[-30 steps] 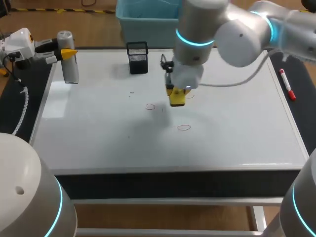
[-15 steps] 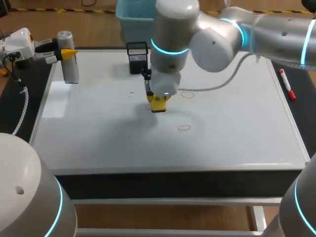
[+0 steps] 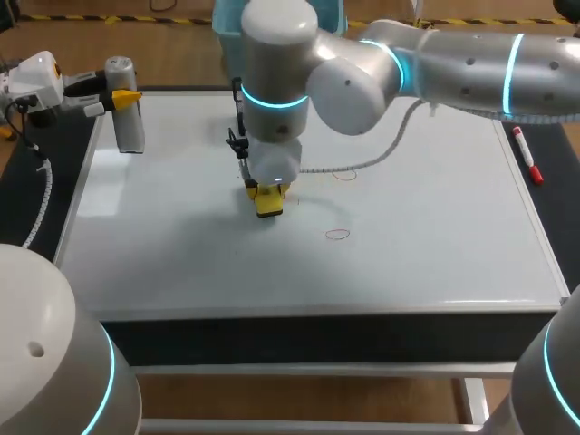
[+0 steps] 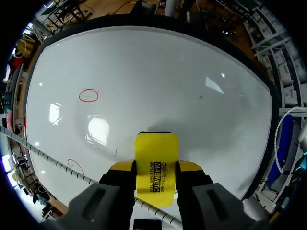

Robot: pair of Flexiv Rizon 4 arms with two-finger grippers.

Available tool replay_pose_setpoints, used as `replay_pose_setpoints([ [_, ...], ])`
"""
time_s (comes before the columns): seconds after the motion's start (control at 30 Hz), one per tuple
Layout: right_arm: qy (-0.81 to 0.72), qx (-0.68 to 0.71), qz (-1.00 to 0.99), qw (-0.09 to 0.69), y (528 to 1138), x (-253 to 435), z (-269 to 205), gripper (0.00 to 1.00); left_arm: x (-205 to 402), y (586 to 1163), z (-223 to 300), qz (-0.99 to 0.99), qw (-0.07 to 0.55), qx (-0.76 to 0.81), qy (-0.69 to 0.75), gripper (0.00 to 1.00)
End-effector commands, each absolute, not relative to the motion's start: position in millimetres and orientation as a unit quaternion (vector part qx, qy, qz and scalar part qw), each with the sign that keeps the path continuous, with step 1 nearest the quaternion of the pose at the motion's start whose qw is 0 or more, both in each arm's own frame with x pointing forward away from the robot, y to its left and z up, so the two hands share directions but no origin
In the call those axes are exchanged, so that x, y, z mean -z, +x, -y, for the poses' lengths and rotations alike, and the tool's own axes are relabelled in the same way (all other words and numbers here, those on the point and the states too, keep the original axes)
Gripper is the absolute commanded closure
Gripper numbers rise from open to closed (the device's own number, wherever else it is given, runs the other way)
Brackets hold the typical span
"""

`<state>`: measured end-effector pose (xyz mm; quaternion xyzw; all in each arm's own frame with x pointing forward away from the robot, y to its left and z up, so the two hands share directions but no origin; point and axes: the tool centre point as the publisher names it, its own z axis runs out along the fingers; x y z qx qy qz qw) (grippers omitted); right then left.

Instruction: Pick up the inspection probe, press it on each red-marked spot on the whiteboard one by one, put down the probe, pick up the eraser, and wipe off all the red marks.

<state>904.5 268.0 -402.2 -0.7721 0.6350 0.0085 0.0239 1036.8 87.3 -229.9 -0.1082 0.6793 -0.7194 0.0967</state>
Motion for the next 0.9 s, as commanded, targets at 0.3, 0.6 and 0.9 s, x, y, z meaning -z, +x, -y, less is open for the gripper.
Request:
replay_pose_setpoints([
  [0.3,-0.780,-0.020,-0.625,0.005,911,416,-271,1.00,228,1037,-87,-0.680,0.097,0.719,-0.109,1.00],
  [0.6,-0.774,-0.028,-0.633,-0.003,912,424,-262,1.00,228,1037,-87,-0.680,0.097,0.719,-0.109,1.00],
  [0.9,-0.760,-0.022,-0.650,-0.008,916,425,-239,1.00,228,1037,-87,-0.680,0.097,0.719,-0.109,1.00],
])
